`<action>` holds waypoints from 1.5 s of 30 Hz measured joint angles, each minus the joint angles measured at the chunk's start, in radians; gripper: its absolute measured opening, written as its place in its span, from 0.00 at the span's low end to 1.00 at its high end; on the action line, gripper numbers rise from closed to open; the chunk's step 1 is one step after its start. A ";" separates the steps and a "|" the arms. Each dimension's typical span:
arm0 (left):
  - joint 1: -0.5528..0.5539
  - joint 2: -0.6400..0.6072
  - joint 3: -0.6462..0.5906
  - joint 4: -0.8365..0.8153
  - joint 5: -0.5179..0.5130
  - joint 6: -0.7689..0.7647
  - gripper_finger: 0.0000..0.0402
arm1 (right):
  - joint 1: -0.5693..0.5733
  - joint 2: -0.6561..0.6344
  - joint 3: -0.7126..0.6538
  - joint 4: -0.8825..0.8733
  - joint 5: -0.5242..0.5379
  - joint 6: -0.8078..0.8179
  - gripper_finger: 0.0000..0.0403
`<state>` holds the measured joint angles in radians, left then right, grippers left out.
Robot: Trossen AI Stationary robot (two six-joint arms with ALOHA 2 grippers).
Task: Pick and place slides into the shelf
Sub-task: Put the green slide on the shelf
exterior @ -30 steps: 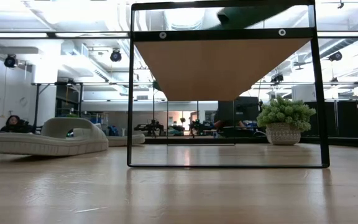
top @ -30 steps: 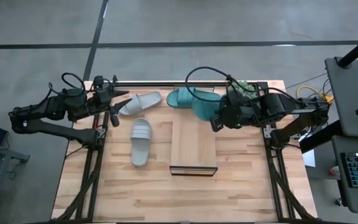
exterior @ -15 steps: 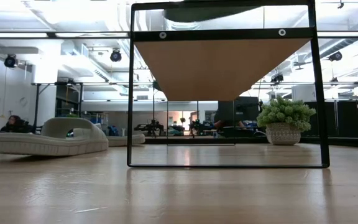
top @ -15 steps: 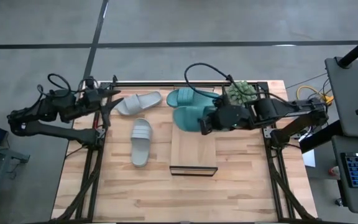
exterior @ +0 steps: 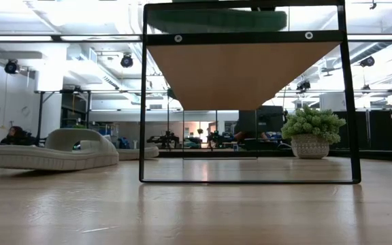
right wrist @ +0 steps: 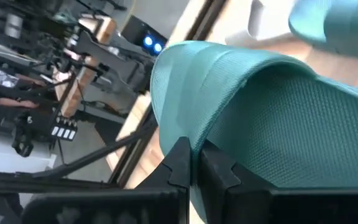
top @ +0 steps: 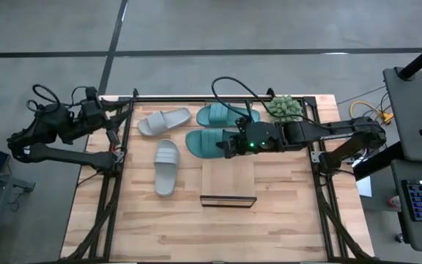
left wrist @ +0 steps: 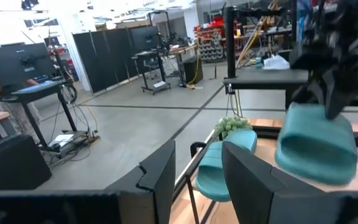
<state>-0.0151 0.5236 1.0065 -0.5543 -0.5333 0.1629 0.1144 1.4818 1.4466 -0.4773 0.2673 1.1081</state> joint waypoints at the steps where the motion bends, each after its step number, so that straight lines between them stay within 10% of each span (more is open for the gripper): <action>1: 0.000 0.000 0.000 0.001 0.000 0.000 0.29 | -0.008 0.000 -0.010 0.000 -0.016 0.012 0.02; 45: 0.000 -0.008 0.000 -0.005 0.001 0.002 0.29 | -0.162 0.005 -0.242 0.182 -0.168 0.133 0.02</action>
<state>-0.0154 0.5151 1.0061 -0.5598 -0.5320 0.1646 -0.0475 1.4872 1.2044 -0.2955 0.0996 1.2409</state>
